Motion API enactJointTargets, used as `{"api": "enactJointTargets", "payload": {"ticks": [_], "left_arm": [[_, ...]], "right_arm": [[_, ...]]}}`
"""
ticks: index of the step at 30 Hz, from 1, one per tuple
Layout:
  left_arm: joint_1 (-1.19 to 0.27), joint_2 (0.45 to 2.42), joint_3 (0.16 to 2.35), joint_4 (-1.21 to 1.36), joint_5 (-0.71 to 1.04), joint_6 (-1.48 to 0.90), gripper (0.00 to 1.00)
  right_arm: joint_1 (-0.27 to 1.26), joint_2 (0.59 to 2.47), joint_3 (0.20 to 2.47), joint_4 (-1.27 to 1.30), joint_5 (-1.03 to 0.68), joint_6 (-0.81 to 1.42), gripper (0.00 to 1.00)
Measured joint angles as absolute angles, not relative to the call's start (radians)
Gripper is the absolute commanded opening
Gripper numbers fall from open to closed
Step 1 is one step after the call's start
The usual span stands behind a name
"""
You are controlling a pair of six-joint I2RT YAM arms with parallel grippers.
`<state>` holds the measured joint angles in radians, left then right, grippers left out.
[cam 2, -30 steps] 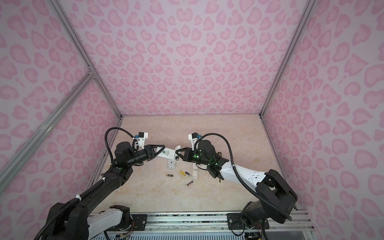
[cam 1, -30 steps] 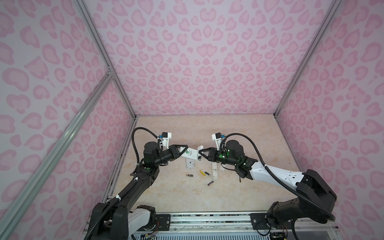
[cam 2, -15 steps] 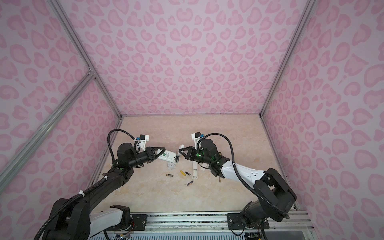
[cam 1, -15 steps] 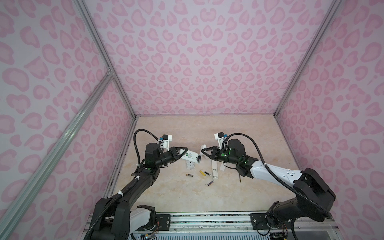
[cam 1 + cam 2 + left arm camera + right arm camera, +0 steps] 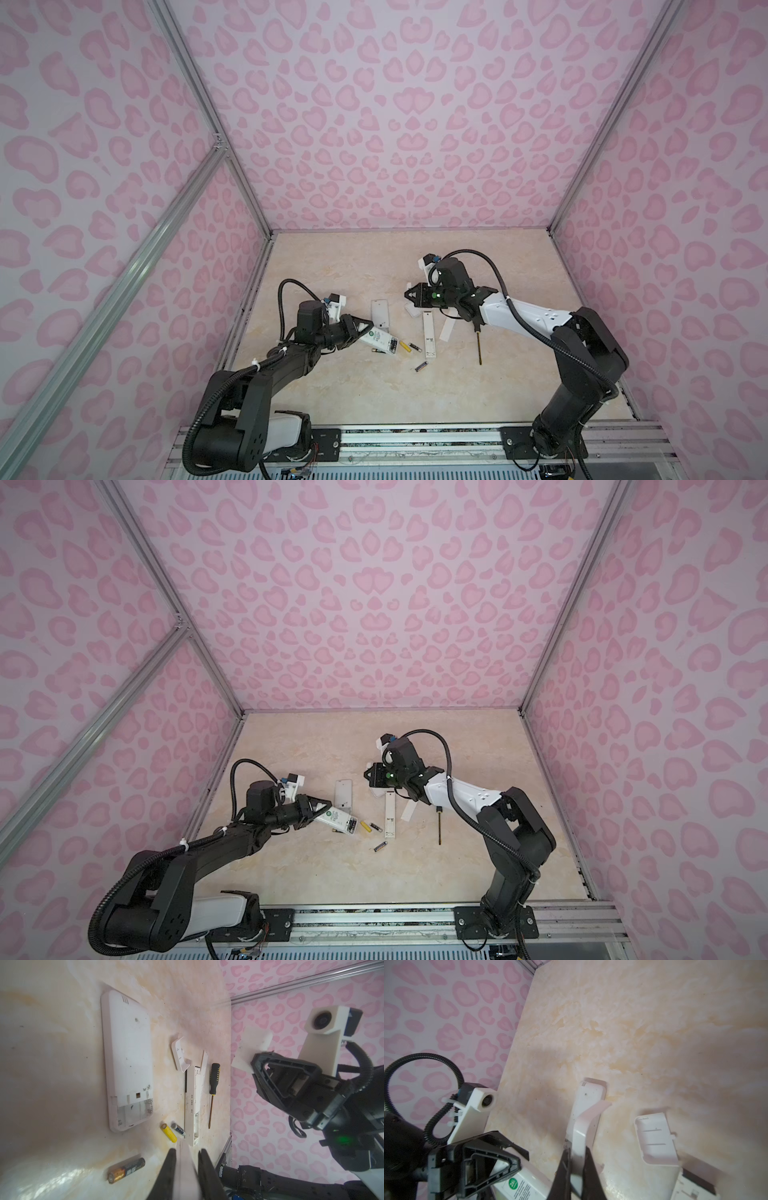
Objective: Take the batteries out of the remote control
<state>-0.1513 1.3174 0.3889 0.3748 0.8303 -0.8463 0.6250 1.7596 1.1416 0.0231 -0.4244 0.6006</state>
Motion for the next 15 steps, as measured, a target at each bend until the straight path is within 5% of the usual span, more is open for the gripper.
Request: {"api": "enactJointTargets", "payload": {"ticks": [15], "left_arm": [[-0.035,1.379,0.562,0.073,0.861,-0.677,0.04]], "right_arm": [[0.598,2.125,1.554,-0.366,-0.251,0.306,0.03]]}}
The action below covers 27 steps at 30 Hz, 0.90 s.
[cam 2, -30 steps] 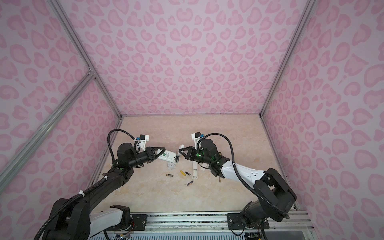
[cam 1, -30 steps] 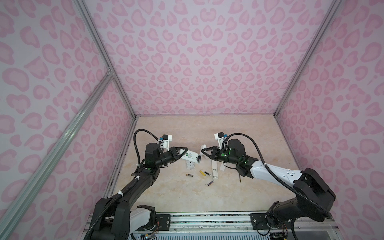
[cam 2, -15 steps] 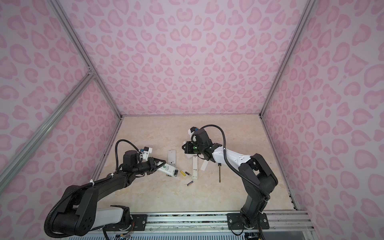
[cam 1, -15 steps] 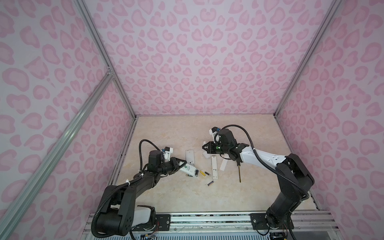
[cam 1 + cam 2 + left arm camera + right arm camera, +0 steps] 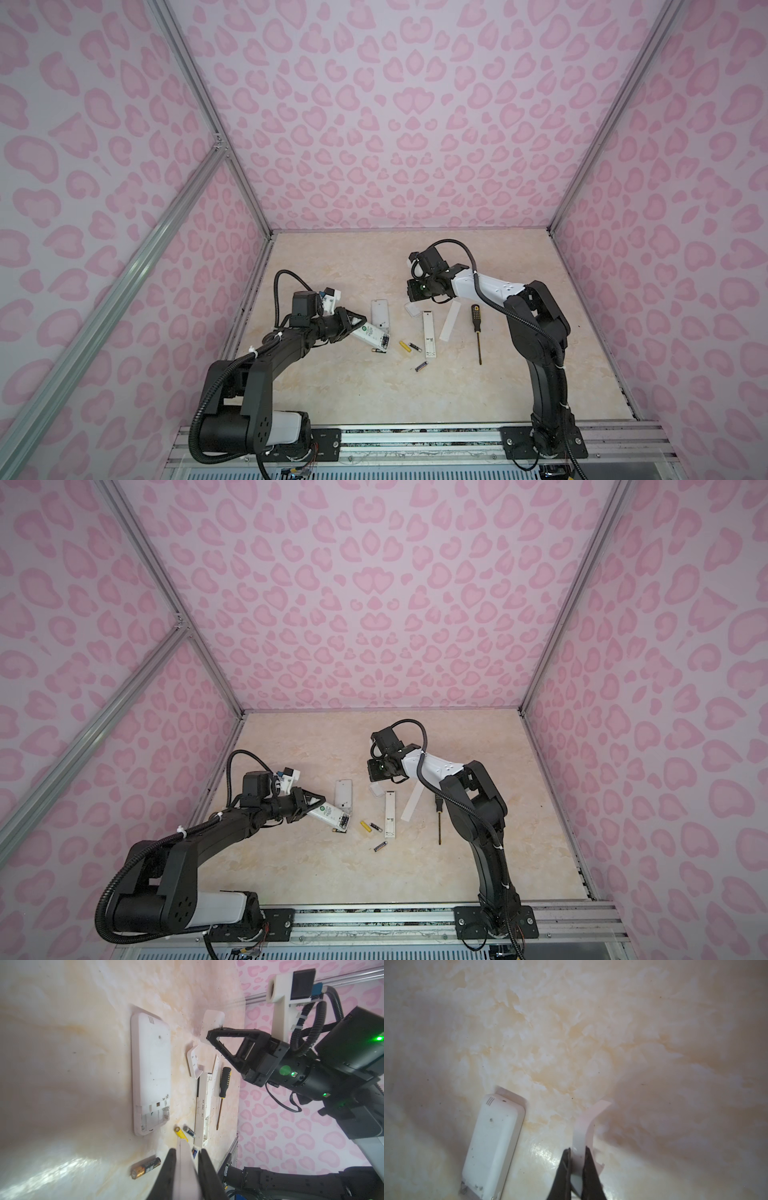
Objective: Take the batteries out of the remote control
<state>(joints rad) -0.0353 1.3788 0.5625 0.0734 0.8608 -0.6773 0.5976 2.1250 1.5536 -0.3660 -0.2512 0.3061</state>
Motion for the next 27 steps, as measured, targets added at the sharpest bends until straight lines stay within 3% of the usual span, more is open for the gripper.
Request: {"api": "enactJointTargets", "payload": {"ticks": [7,13,20,27], "left_arm": [[0.088,1.41,0.718,-0.217,0.835,-0.504,0.04],[0.169,1.474,0.805,-0.421,0.803,-0.373,0.04],[0.182,1.592,0.823,-0.496,0.826,-0.314,0.03],[0.182,1.681,0.838,-0.533,0.897,-0.297,0.03]], "right_arm": [[0.604,2.193,1.639,-0.426,-0.178,0.235,0.07],[0.633,2.225,1.684,-0.449,-0.095,0.172,0.16],[0.664,2.222,1.683,-0.524,-0.033,0.134,0.39],[0.67,2.133,1.618,-0.528,-0.016,0.128,0.43]]}}
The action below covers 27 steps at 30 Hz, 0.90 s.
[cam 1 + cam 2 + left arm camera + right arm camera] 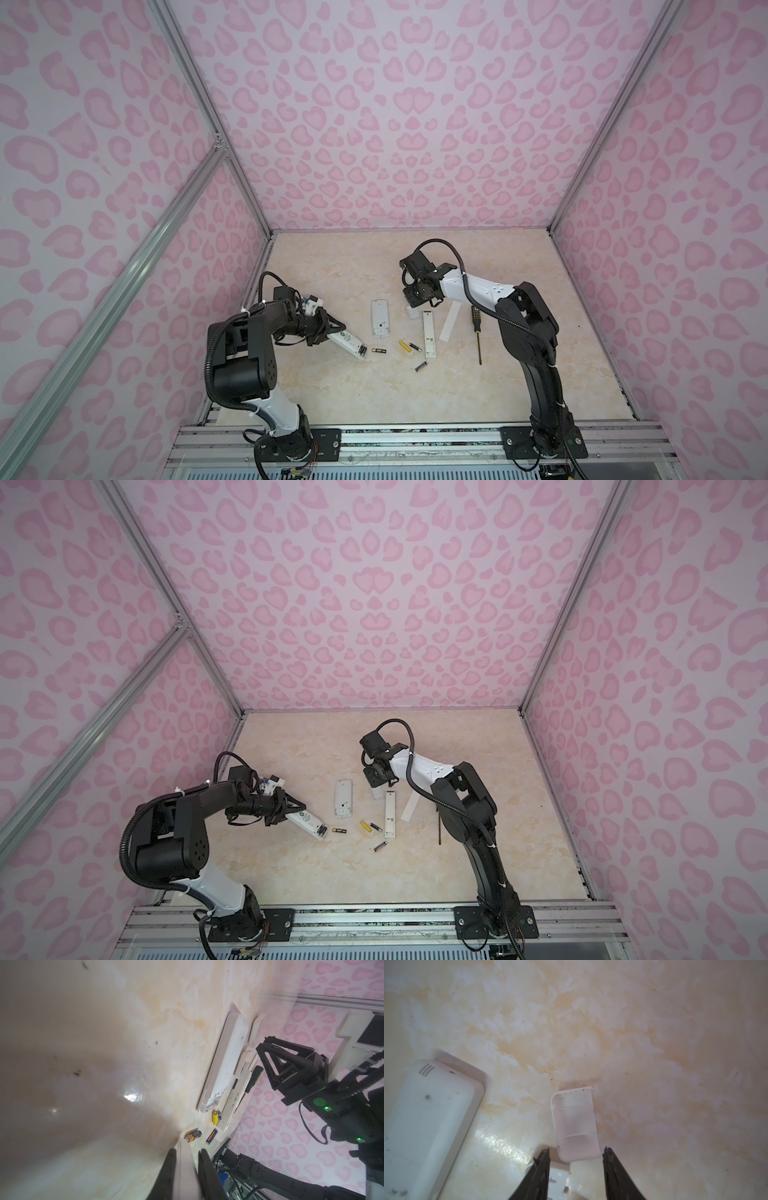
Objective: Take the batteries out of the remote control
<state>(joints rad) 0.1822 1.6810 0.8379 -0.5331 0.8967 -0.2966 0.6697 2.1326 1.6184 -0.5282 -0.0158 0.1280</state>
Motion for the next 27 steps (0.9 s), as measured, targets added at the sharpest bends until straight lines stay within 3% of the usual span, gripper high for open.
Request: {"api": "enactJointTargets", "payload": {"ticks": [20,27], "left_arm": [[0.057,1.832,0.93,-0.545,0.926,-0.317,0.03],[0.046,1.864,0.939,-0.522,0.943,-0.33,0.11]], "right_arm": [[0.676,1.813,1.271,-0.376,-0.079,0.223,0.45],[0.702,1.741,1.182,-0.349,-0.083,0.247,0.45]]}}
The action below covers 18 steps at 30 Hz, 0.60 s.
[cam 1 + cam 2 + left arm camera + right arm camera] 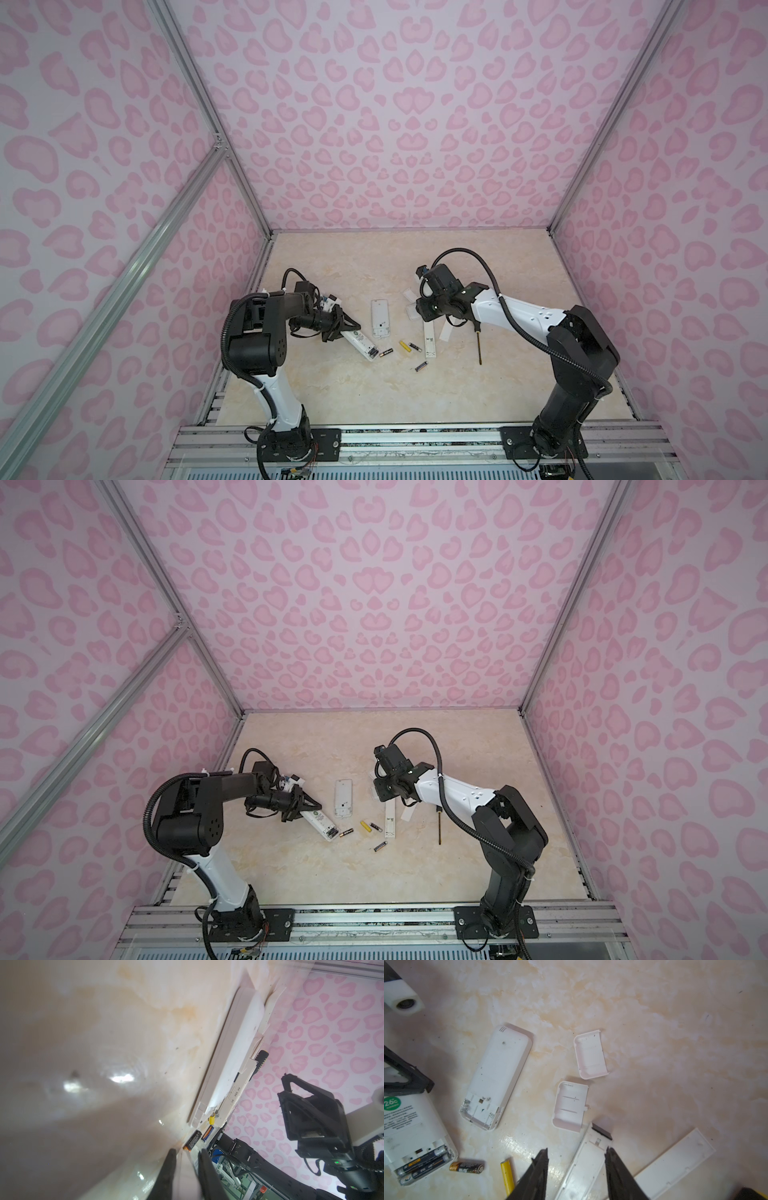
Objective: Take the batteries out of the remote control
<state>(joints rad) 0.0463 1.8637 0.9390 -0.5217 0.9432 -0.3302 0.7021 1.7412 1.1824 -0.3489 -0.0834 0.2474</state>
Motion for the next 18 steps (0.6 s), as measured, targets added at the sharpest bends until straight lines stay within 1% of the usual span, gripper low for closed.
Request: {"api": "enactJointTargets", "payload": {"ticks": [6,9,10,11,14,18], "left_arm": [[0.045,1.876,0.968,-0.521,0.921,-0.352,0.26],[0.045,1.882,0.987,-0.495,0.838,-0.351,0.34],[0.045,1.882,0.991,-0.495,0.831,-0.351,0.35],[0.047,1.881,0.997,-0.493,0.823,-0.351,0.42],[0.044,1.881,1.013,-0.498,0.817,-0.348,0.5],[0.044,1.88,1.036,-0.5,0.796,-0.344,0.55]], "right_arm": [[0.71,1.687,1.118,-0.321,-0.097,0.277,0.45],[0.711,1.663,1.095,-0.313,-0.097,0.285,0.45],[0.711,1.658,1.089,-0.312,-0.097,0.289,0.45],[0.711,1.652,1.084,-0.313,-0.094,0.289,0.45],[0.704,1.64,1.072,-0.313,-0.086,0.29,0.46],[0.673,1.624,1.056,-0.314,-0.078,0.292,0.46]]}}
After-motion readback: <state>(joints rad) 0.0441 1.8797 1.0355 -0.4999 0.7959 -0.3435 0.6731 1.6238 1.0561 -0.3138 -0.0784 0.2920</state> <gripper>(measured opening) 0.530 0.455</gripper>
